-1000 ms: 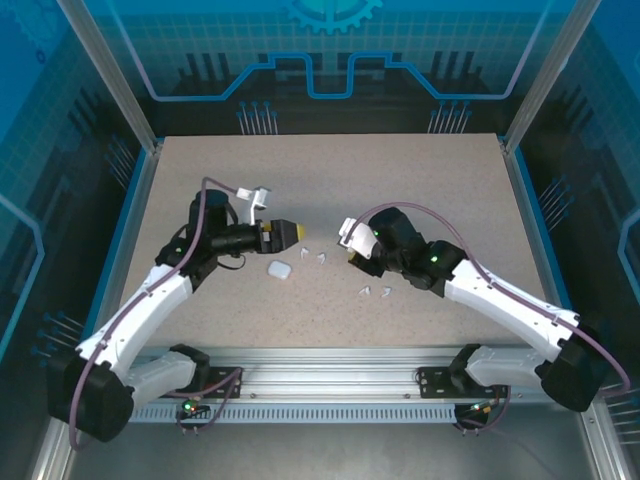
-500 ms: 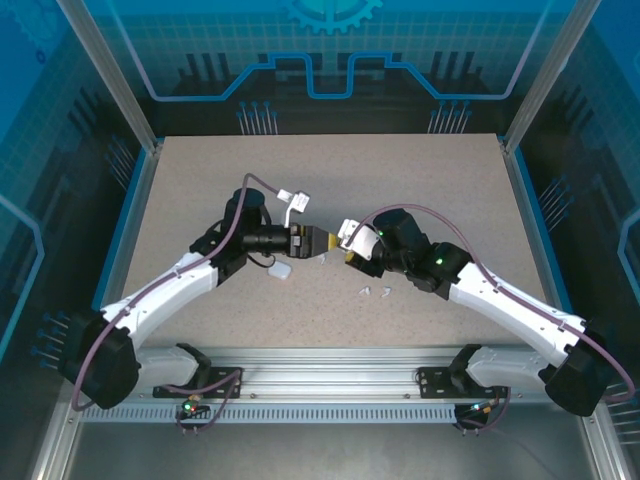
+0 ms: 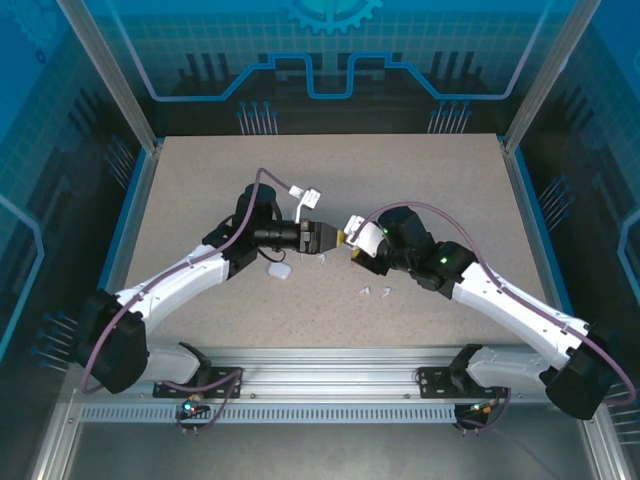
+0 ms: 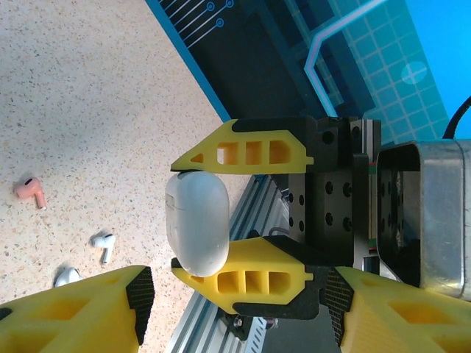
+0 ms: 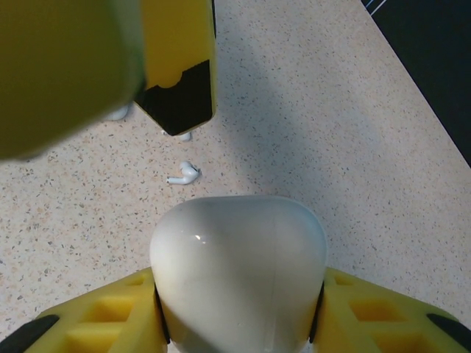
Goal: Insert wireless bluetooth earbuds into charging case
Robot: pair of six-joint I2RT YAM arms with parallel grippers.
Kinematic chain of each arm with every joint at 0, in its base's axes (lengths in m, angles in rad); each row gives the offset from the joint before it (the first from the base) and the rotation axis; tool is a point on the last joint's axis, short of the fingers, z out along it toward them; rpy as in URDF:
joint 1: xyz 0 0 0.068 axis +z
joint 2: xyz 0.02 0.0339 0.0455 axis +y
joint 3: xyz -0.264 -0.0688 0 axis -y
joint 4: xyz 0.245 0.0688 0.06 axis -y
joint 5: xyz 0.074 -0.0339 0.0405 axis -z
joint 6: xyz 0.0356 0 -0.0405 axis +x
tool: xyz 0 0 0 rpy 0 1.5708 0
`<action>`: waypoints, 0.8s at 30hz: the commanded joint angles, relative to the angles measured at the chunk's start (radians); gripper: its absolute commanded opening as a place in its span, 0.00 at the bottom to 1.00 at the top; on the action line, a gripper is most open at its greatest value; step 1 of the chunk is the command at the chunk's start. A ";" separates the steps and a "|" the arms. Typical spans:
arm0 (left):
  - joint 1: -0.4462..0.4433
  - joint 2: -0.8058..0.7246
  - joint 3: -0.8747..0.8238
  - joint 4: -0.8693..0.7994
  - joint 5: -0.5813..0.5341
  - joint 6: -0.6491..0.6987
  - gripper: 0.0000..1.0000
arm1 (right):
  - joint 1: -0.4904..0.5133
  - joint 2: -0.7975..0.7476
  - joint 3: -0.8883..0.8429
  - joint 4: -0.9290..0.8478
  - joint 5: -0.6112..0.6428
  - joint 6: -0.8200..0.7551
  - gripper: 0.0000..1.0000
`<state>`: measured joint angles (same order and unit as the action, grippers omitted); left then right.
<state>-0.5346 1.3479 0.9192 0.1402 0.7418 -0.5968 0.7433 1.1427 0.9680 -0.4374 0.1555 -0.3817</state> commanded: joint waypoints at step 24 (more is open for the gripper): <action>-0.004 0.099 -0.036 0.210 0.108 -0.068 0.80 | -0.075 -0.046 -0.025 0.068 -0.182 0.009 0.44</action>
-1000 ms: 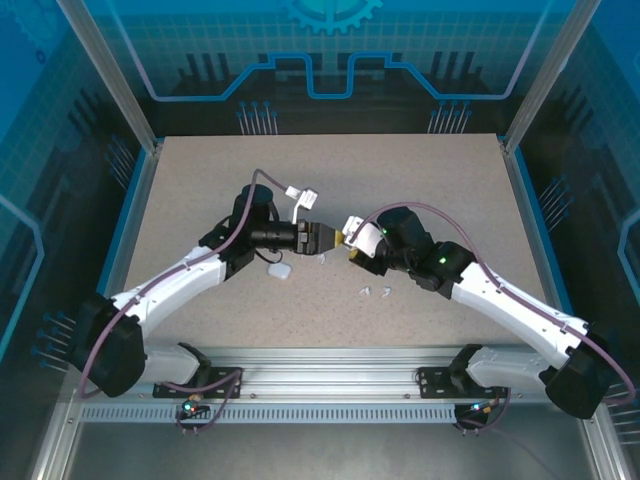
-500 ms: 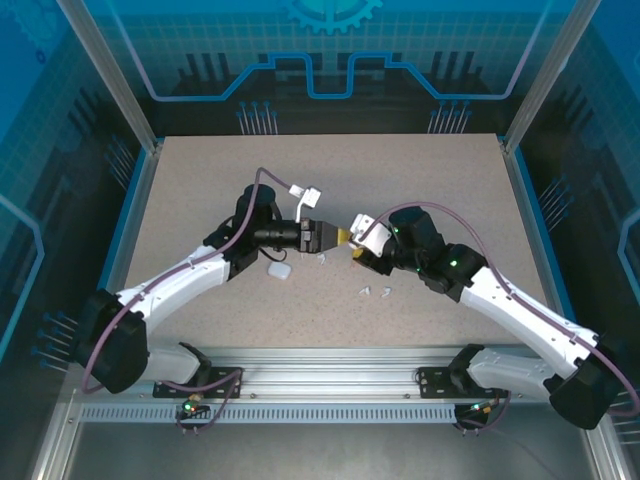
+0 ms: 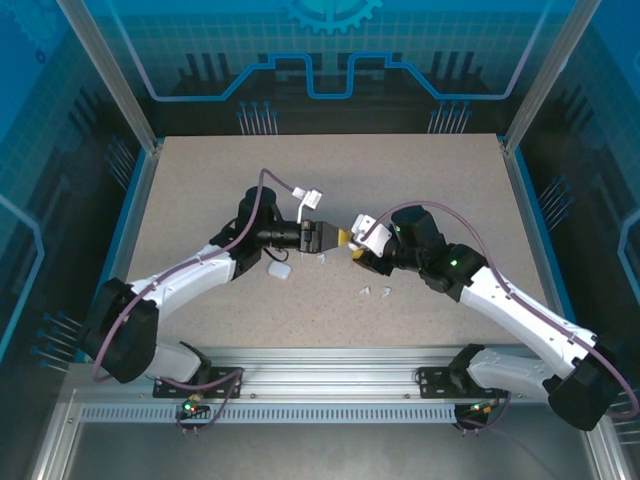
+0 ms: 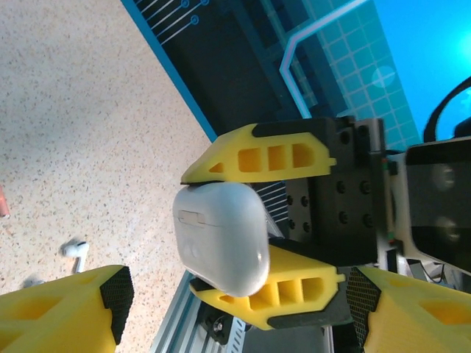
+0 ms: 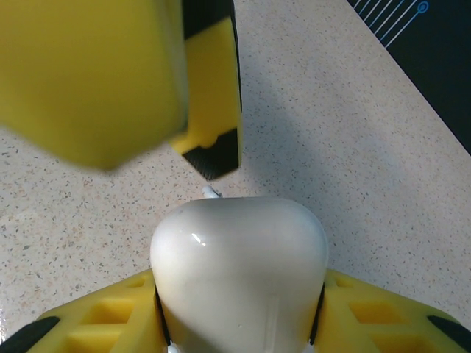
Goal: Insert wireless bluetooth earbuds into charging case
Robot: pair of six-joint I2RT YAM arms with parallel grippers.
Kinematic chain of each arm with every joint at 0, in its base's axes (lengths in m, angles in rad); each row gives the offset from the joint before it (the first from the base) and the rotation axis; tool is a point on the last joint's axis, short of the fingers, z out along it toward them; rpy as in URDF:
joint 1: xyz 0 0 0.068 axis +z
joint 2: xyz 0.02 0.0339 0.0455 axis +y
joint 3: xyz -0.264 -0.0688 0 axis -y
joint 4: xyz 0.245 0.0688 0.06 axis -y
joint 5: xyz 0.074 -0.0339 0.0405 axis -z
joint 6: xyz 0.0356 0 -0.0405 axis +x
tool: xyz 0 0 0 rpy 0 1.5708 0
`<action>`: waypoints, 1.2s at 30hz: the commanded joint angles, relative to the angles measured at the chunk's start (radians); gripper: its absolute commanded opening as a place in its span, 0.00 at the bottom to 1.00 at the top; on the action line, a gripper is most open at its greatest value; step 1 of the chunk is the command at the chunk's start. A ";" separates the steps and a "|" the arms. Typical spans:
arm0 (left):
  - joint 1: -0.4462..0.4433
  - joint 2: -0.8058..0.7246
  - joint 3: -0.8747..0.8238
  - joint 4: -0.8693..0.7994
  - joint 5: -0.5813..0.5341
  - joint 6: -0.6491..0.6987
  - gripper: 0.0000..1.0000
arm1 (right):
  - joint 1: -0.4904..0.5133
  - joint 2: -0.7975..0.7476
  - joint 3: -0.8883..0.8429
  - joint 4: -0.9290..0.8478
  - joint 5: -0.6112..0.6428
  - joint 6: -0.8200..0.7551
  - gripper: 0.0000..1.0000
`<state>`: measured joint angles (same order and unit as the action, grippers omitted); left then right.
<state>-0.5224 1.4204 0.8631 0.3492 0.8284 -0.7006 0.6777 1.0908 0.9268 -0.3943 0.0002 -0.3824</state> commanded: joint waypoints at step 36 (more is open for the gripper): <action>-0.068 0.007 0.066 -0.161 -0.107 0.194 0.18 | -0.034 0.014 0.054 -0.063 -0.091 0.038 0.79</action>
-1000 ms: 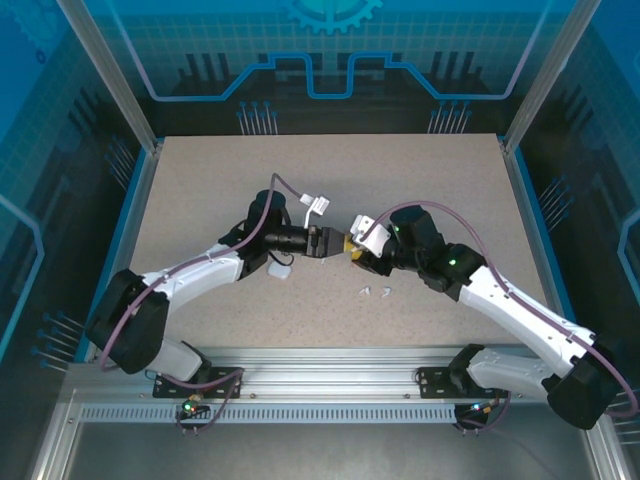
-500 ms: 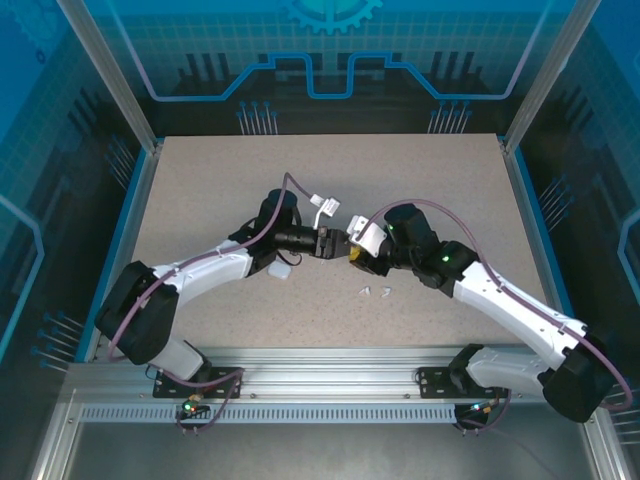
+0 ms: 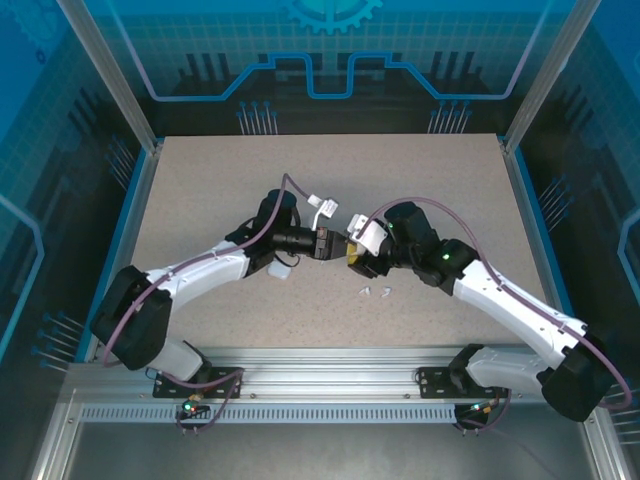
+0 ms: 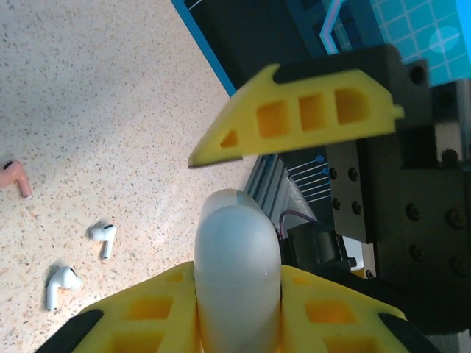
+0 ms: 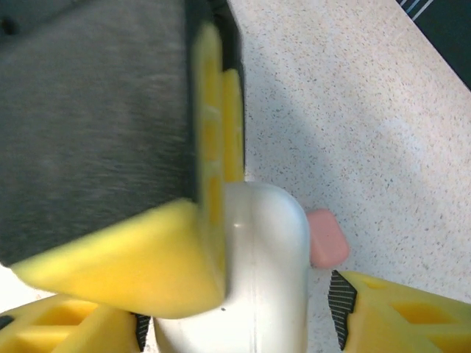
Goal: Insert wireless bluetooth earbuds into charging case
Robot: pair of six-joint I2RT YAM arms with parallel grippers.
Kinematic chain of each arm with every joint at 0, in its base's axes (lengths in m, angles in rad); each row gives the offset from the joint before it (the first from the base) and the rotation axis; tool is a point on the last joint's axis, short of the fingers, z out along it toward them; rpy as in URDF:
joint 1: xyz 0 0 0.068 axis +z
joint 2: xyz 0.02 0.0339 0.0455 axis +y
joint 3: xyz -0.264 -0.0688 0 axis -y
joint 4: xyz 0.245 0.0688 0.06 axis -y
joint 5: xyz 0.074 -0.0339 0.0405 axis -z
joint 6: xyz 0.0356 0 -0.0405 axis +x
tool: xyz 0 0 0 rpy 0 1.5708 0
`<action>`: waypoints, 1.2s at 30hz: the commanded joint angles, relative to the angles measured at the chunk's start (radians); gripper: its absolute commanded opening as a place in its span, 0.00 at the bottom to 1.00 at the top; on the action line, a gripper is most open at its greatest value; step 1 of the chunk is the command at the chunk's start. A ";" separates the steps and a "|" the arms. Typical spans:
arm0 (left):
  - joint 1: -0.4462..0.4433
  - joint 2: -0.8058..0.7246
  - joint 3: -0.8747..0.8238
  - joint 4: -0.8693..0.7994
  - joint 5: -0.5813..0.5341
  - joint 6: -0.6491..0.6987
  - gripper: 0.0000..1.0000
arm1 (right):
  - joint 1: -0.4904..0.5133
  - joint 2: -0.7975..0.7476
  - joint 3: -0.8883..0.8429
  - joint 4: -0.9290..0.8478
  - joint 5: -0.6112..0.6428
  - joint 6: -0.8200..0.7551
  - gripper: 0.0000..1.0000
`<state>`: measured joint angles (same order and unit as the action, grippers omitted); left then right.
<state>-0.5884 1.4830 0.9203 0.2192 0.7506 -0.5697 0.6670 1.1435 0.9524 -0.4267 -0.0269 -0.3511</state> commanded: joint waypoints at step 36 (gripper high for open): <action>0.038 -0.262 -0.437 0.873 -0.154 0.473 0.00 | -0.160 -0.058 0.107 0.129 -0.571 0.087 0.94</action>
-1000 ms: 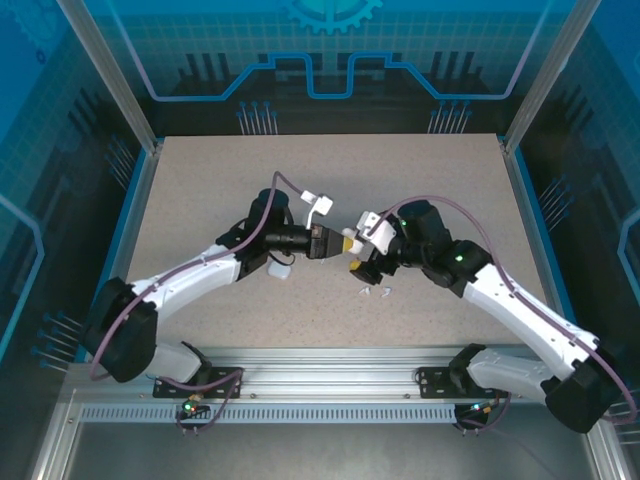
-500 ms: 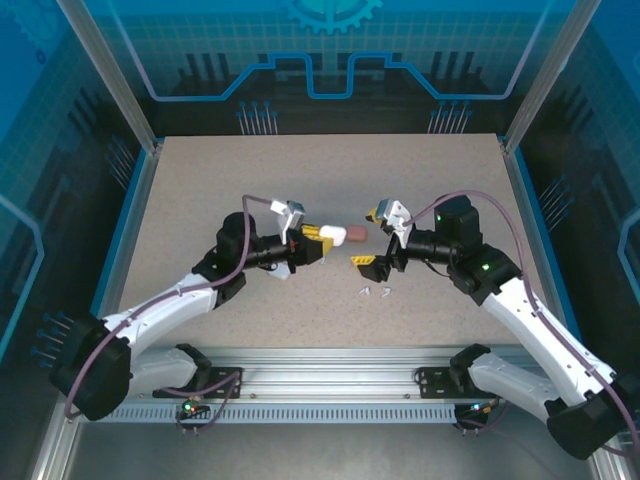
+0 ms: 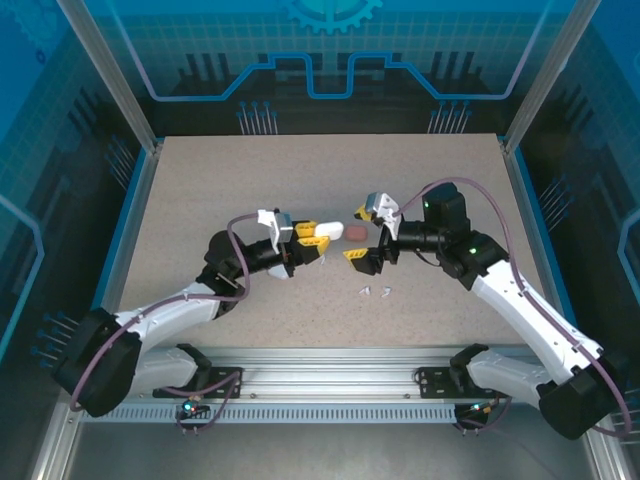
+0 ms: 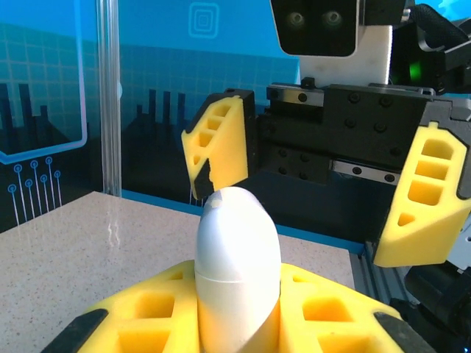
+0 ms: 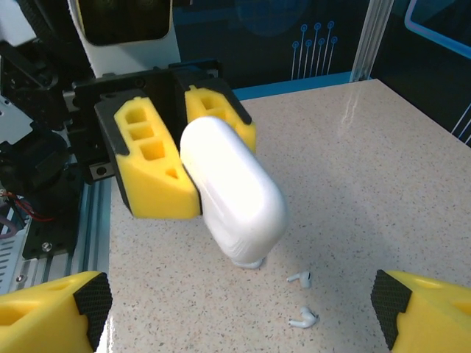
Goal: Insert wireless bluetooth earbuds into charging case
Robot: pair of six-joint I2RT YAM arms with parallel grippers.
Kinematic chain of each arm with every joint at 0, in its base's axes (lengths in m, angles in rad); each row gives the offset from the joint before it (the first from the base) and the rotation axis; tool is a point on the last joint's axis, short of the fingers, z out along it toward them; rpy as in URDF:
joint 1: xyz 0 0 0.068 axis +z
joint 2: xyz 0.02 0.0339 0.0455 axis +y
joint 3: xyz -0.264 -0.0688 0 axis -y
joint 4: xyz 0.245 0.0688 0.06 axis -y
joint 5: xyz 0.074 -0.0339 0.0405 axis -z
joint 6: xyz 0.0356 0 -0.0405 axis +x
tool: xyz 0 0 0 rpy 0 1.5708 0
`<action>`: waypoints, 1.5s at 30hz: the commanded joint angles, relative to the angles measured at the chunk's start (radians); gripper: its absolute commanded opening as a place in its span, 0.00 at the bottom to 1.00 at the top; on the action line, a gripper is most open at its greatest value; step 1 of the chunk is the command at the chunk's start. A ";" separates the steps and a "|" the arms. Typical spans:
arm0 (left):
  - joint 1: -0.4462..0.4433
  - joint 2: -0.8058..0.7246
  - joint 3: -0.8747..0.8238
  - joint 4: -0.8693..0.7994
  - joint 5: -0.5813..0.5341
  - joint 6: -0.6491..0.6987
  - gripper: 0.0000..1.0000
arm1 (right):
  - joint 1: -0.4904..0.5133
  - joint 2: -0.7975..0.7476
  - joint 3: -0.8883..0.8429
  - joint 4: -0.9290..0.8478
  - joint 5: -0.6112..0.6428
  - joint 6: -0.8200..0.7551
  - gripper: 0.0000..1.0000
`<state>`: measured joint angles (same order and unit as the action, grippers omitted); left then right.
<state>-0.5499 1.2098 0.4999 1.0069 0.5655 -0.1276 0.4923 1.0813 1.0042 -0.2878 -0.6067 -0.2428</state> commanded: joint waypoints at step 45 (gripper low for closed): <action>-0.001 0.022 -0.016 0.103 0.070 0.002 0.00 | 0.040 0.163 0.246 -0.068 0.136 -0.081 0.81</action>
<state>-0.5468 1.2297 0.4873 1.0599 0.5987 -0.1310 0.5377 1.2339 1.2217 -0.3508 -0.4934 -0.3191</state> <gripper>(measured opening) 0.232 0.806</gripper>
